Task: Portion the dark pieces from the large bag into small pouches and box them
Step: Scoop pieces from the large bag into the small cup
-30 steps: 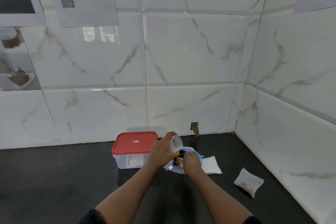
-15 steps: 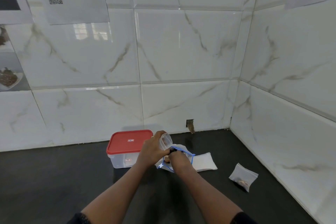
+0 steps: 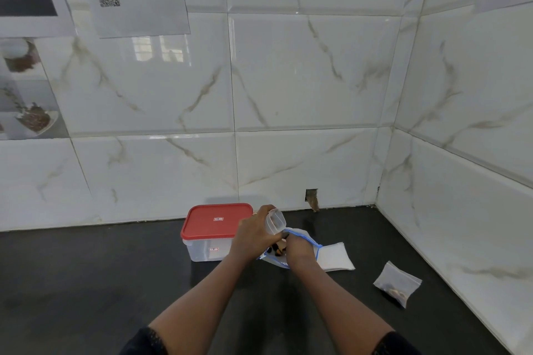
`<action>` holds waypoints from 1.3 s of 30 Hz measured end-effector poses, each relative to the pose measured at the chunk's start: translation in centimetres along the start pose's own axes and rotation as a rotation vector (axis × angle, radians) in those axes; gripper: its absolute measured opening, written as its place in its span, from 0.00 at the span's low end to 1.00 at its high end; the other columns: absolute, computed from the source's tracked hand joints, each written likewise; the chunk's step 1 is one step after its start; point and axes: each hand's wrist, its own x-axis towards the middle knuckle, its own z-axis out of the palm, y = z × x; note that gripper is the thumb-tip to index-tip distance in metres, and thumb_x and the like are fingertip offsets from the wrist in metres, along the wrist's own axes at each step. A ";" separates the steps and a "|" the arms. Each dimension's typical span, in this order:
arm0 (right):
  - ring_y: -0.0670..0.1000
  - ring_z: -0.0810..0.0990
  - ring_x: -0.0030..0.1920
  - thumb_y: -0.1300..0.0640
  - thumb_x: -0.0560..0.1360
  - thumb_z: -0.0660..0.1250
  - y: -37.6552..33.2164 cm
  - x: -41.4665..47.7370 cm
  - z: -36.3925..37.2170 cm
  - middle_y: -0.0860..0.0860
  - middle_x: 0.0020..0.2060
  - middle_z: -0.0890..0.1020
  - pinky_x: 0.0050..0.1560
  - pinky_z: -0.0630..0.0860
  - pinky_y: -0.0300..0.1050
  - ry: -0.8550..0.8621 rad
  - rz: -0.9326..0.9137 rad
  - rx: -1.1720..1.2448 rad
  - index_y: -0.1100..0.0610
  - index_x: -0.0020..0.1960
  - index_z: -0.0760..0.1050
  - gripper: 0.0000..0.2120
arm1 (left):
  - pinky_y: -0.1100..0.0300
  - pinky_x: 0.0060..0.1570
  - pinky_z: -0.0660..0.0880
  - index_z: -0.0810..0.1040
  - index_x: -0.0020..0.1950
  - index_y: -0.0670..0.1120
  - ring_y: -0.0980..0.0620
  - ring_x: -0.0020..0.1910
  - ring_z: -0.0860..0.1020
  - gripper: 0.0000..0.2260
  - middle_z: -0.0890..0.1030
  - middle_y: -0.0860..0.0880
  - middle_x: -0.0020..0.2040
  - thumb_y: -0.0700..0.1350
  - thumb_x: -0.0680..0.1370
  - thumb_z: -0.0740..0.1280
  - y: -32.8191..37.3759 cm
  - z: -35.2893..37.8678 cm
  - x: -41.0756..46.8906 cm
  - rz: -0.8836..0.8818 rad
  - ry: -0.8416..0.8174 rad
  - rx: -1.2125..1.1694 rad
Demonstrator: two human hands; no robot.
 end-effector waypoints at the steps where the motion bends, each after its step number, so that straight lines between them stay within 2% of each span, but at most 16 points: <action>1: 0.50 0.76 0.57 0.55 0.79 0.61 0.2 0.2 0.1 0.53 0.59 0.77 0.57 0.71 0.38 0.006 -0.014 0.000 0.56 0.63 0.71 0.14 | 0.53 0.54 0.75 0.70 0.62 0.50 0.50 0.51 0.79 0.25 0.80 0.51 0.54 0.55 0.69 0.72 0.1 0.0 0.0 -0.002 0.006 0.002; 4: 0.43 0.75 0.42 0.57 0.81 0.57 0.7 0.1 0.2 0.49 0.48 0.77 0.40 0.72 0.26 0.046 -0.115 -0.043 0.56 0.60 0.71 0.10 | 0.54 0.54 0.74 0.70 0.63 0.50 0.50 0.51 0.79 0.25 0.80 0.52 0.54 0.56 0.69 0.72 0.1 0.1 0.0 -0.008 0.016 0.005; 7: 0.46 0.76 0.50 0.55 0.81 0.57 1.1 0.2 0.7 0.51 0.51 0.76 0.49 0.73 0.31 0.029 -0.082 0.041 0.56 0.62 0.70 0.12 | 0.55 0.54 0.74 0.70 0.63 0.49 0.50 0.51 0.79 0.25 0.80 0.52 0.54 0.55 0.70 0.72 -0.1 0.1 -0.1 -0.005 0.011 0.017; 10: 0.42 0.70 0.36 0.55 0.81 0.57 0.8 0.5 1.1 0.46 0.40 0.73 0.30 0.68 0.29 0.031 -0.049 0.074 0.54 0.54 0.70 0.05 | 0.55 0.54 0.74 0.70 0.63 0.50 0.51 0.51 0.79 0.25 0.80 0.53 0.54 0.57 0.70 0.71 -0.5 -0.1 -0.2 -0.017 0.009 0.026; 12: 0.44 0.73 0.42 0.55 0.80 0.60 0.2 0.6 1.2 0.50 0.48 0.76 0.35 0.69 0.30 0.006 0.046 0.063 0.56 0.59 0.70 0.09 | 0.55 0.54 0.74 0.70 0.63 0.49 0.51 0.52 0.78 0.25 0.80 0.52 0.54 0.57 0.70 0.71 -0.7 -0.2 -0.2 -0.018 0.006 0.042; 14: 0.48 0.76 0.54 0.55 0.79 0.61 -0.2 0.8 1.3 0.52 0.58 0.77 0.51 0.73 0.37 -0.005 0.108 0.072 0.57 0.65 0.69 0.15 | 0.56 0.54 0.74 0.70 0.63 0.49 0.51 0.52 0.78 0.24 0.80 0.52 0.55 0.56 0.71 0.71 -0.8 -0.2 -0.2 -0.016 -0.004 0.052; 16: 0.49 0.75 0.55 0.56 0.79 0.60 -0.4 0.6 1.2 0.50 0.54 0.77 0.58 0.71 0.39 -0.044 0.122 0.044 0.58 0.67 0.69 0.17 | 0.56 0.54 0.74 0.70 0.63 0.49 0.52 0.52 0.78 0.24 0.79 0.52 0.56 0.56 0.71 0.70 -0.9 -0.3 -0.2 -0.014 -0.015 0.049; 19: 0.48 0.70 0.49 0.53 0.76 0.65 -0.5 0.9 1.1 0.50 0.50 0.75 0.54 0.70 0.38 -0.049 0.131 0.031 0.57 0.66 0.69 0.19 | 0.55 0.55 0.74 0.69 0.64 0.50 0.52 0.52 0.78 0.25 0.79 0.52 0.56 0.58 0.71 0.70 -1.3 -0.2 -0.3 -0.015 -0.027 0.051; 24: 0.50 0.78 0.55 0.52 0.74 0.68 -0.8 1.5 1.9 0.54 0.55 0.79 0.59 0.76 0.43 -0.017 0.121 0.090 0.57 0.63 0.72 0.19 | 0.53 0.56 0.74 0.69 0.64 0.50 0.51 0.53 0.78 0.25 0.80 0.51 0.56 0.57 0.71 0.70 -1.6 -0.2 -0.1 -0.033 -0.025 0.056; 29: 0.40 0.69 0.37 0.55 0.81 0.56 -0.3 1.0 1.8 0.52 0.53 0.74 0.35 0.68 0.22 -0.009 -0.087 -0.102 0.52 0.58 0.69 0.08 | 0.54 0.56 0.72 0.69 0.64 0.50 0.51 0.53 0.78 0.26 0.80 0.52 0.56 0.56 0.69 0.69 -1.8 -0.3 0.0 0.020 -0.088 0.086; 30: 0.38 0.68 0.36 0.55 0.82 0.54 -0.5 0.7 1.5 0.54 0.54 0.74 0.35 0.68 0.19 -0.025 -0.146 -0.122 0.51 0.59 0.69 0.09 | 0.54 0.58 0.71 0.69 0.65 0.51 0.51 0.54 0.78 0.26 0.79 0.53 0.56 0.57 0.69 0.68 -2.0 -0.2 -0.1 0.051 -0.125 0.125; 31: 0.38 0.71 0.41 0.53 0.81 0.55 -0.3 0.7 1.3 0.55 0.57 0.75 0.41 0.68 0.19 -0.035 -0.167 -0.136 0.52 0.62 0.70 0.12 | 0.54 0.59 0.70 0.68 0.65 0.52 0.52 0.54 0.77 0.27 0.79 0.53 0.56 0.57 0.69 0.68 -2.2 -0.2 -0.1 0.078 -0.156 0.156; 33: 0.48 0.75 0.56 0.47 0.79 0.59 -0.7 0.7 0.7 0.55 0.60 0.75 0.60 0.70 0.35 -0.039 -0.114 -0.175 0.53 0.60 0.69 0.14 | 0.53 0.59 0.70 0.68 0.65 0.52 0.52 0.55 0.77 0.26 0.79 0.53 0.56 0.56 0.69 0.69 -2.5 -0.2 -0.1 0.076 -0.152 0.140; 35: 0.52 0.75 0.57 0.48 0.78 0.61 -1.3 0.5 0.1 0.54 0.57 0.76 0.62 0.70 0.43 -0.036 -0.075 -0.167 0.53 0.56 0.70 0.11 | 0.52 0.57 0.72 0.69 0.64 0.51 0.50 0.53 0.78 0.25 0.80 0.51 0.54 0.55 0.69 0.69 -2.3 -0.3 0.1 0.032 -0.090 0.066; 37: 0.48 0.77 0.55 0.52 0.79 0.60 -0.6 0.7 0.5 0.52 0.56 0.77 0.57 0.72 0.35 -0.014 -0.117 -0.135 0.55 0.61 0.71 0.13 | 0.53 0.55 0.73 0.70 0.63 0.50 0.50 0.51 0.78 0.24 0.80 0.51 0.54 0.53 0.70 0.69 -2.0 -0.5 0.4 0.006 -0.051 0.020; 39: 0.38 0.72 0.40 0.56 0.81 0.55 0.2 0.6 1.3 0.49 0.47 0.76 0.39 0.70 0.20 0.040 -0.218 -0.027 0.54 0.61 0.72 0.11 | 0.55 0.54 0.74 0.71 0.63 0.49 0.50 0.51 0.78 0.23 0.80 0.51 0.55 0.52 0.70 0.71 -1.7 -0.5 0.4 -0.001 -0.040 0.004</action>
